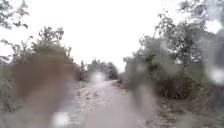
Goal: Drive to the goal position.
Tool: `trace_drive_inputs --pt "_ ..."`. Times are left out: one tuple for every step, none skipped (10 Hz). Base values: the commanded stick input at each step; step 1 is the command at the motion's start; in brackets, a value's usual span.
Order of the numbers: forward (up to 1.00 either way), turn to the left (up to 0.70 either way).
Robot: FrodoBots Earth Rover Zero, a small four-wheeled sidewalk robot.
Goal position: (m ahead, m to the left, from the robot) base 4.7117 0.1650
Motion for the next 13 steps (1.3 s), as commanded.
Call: trace_drive_inputs --pt "0.45 0.00" --pt "0.45 0.00" --pt "0.45 0.00" --pt "0.45 0.00" --pt "0.45 0.00" --pt "0.45 0.00" --pt "0.45 0.00" --pt "0.45 0.00" --pt "0.45 0.00" --pt "0.45 0.00" --pt "0.45 0.00" --pt "0.45 0.00" --pt "0.45 0.00"
